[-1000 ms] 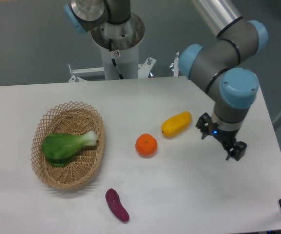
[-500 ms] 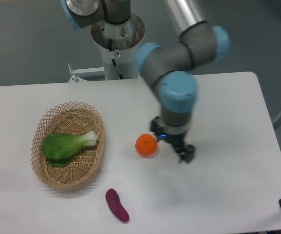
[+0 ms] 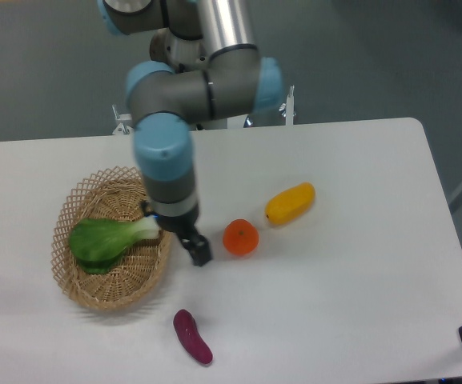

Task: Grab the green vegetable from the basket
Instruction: 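Move the gripper over the wicker basket above the green bok choy, then lower the gripper and close it on the bok choy stem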

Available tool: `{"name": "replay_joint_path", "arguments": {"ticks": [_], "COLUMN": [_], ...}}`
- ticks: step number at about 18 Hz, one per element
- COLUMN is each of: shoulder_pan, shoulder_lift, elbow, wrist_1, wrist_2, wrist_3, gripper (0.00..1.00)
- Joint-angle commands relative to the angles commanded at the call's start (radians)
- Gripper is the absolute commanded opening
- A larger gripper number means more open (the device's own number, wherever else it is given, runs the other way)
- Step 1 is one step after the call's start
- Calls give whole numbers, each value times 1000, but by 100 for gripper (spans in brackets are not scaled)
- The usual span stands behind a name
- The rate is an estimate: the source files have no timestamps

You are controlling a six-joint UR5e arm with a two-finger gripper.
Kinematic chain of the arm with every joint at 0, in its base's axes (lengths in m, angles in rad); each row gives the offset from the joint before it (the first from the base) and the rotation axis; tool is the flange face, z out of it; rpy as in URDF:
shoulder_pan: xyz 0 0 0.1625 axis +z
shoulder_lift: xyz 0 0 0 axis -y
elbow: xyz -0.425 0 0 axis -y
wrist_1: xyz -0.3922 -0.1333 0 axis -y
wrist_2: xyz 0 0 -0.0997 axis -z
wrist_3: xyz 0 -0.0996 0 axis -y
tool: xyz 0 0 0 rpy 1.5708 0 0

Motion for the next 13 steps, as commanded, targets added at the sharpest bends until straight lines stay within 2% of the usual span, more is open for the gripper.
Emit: {"name": "replay_joint_path", "arguments": {"ticks": [5, 8, 13], "shoulder_pan": [-60, -77, -83], "shoulder_lift": [-21, -55, -86], "elbow": [-66, -71, -69], "wrist_1": [2, 24, 26], "wrist_2": [0, -2, -2], "wrist_3": [-2, -17, -37], "gripper": [100, 100, 100]}}
